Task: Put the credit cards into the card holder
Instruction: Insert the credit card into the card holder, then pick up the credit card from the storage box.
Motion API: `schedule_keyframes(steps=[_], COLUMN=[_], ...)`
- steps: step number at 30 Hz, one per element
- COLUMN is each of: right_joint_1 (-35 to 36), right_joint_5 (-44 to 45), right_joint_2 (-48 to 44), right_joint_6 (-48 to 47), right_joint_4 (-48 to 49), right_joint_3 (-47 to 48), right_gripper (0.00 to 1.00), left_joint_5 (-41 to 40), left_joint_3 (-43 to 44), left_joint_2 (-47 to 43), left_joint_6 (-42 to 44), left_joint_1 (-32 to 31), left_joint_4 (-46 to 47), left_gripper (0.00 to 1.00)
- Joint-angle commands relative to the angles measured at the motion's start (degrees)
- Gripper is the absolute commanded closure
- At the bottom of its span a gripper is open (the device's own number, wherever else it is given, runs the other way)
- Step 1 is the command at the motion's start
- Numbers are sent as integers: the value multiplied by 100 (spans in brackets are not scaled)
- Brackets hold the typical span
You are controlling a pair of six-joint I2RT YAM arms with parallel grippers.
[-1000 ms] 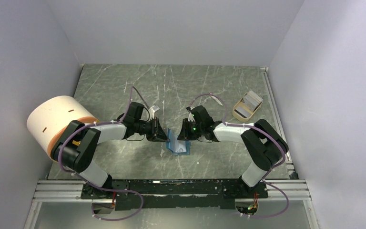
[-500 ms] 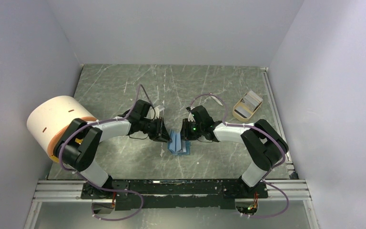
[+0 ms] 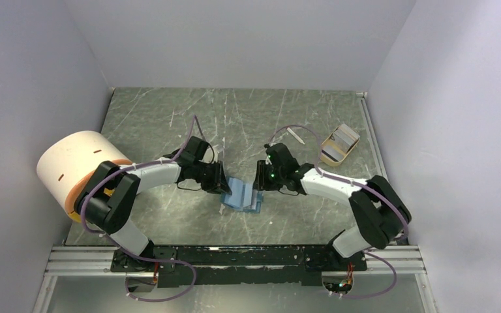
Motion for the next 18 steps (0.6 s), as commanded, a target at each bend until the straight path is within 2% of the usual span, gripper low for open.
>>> schedule_keyframes(steps=[1,6,10,14,18], right_joint_1=[-84,-141,-346,-930,-1658], right_joint_5=[699,1327,2021,2183,2241], right_joint_2=[-516,-1046,-971,-881,-836], right_joint_6=[-162,-503,-1239,-1999,-2665], right_joint_4=[-692,-1049,-1571,-1850,-1799], right_joint_3=[314,741,1511,2178,2393], right_gripper=[60,54,49,45,43], left_joint_5=[-271,-229,-77,131,248], left_joint_3=[127,167,146,159,123], left_joint_2=[66,55,22,15,-26], left_joint_6=[148,182,161,249,229], left_joint_1=[-41,-42,-41,-40,-40], left_joint_4=[-271,-298,-213,-205,-73], left_gripper=[75,75,74,69,64])
